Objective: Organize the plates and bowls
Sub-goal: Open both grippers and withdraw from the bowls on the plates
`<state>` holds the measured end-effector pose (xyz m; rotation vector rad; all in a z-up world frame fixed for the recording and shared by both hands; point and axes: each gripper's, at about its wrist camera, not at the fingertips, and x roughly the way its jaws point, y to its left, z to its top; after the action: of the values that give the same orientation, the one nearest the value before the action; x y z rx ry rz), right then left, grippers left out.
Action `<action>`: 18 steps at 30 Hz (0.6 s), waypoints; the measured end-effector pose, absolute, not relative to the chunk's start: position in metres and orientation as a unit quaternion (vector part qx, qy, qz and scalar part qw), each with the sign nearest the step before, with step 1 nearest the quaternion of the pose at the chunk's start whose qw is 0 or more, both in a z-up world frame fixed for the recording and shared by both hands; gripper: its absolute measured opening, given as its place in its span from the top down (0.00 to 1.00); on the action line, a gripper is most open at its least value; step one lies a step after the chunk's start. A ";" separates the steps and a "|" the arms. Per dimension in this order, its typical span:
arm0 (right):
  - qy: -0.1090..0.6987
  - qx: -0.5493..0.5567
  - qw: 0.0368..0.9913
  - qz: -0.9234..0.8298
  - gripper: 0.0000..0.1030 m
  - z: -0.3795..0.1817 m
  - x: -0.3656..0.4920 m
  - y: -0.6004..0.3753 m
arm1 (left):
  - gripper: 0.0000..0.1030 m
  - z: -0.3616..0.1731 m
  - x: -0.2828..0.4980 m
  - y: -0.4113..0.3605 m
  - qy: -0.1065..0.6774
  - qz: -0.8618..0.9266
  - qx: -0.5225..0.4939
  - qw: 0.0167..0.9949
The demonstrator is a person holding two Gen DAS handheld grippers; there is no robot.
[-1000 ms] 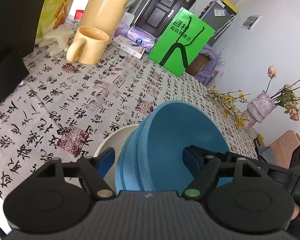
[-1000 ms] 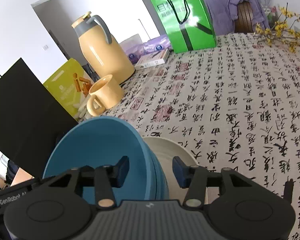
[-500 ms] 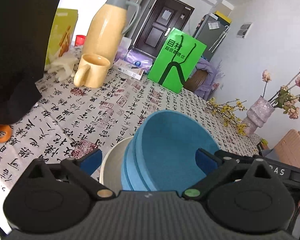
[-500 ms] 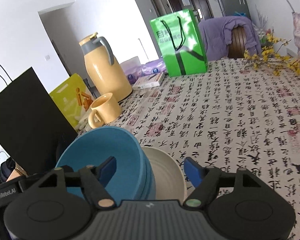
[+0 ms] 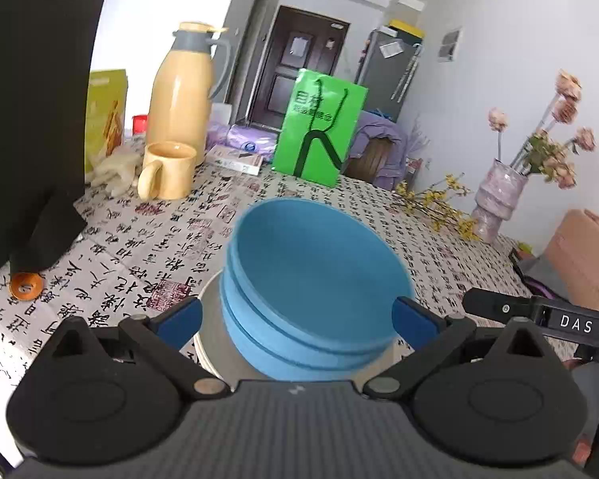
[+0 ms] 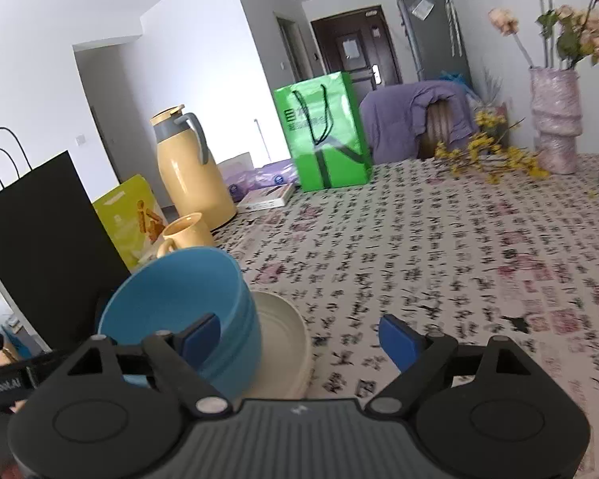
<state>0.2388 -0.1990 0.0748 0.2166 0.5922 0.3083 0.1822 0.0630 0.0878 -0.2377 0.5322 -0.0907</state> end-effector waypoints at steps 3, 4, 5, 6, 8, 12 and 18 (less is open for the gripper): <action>0.279 0.096 0.946 0.137 0.14 0.073 0.218 -0.208 | 0.00 0.087 0.169 0.052 0.255 -0.042 -0.094 0.962; 0.275 0.093 0.948 0.132 0.14 0.072 0.212 -0.211 | 0.00 0.086 0.164 0.049 0.253 -0.042 -0.089 0.962; 0.271 0.089 0.950 0.128 0.13 0.071 0.205 -0.213 | 0.00 0.085 0.160 0.046 0.251 -0.043 -0.087 0.963; 0.268 0.086 0.952 0.123 0.13 0.069 0.198 -0.216 | 0.00 0.084 0.155 0.043 0.249 -0.046 -0.085 0.964; 0.265 0.080 0.954 0.118 0.13 0.066 0.185 -0.221 | 0.00 0.082 0.147 0.037 0.244 -0.047 -0.077 0.965; 0.255 0.070 0.958 0.106 0.12 0.062 0.160 -0.231 | 0.00 0.078 0.128 0.025 0.228 -0.045 -0.055 0.971; 0.242 0.067 0.963 0.095 0.12 0.056 0.125 -0.243 | 0.00 0.075 0.100 0.009 0.213 -0.043 -0.025 0.976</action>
<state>0.1253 -0.2428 0.0556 0.1353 0.4894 0.1915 0.1001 0.0091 0.0752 -0.0505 0.4303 -0.0872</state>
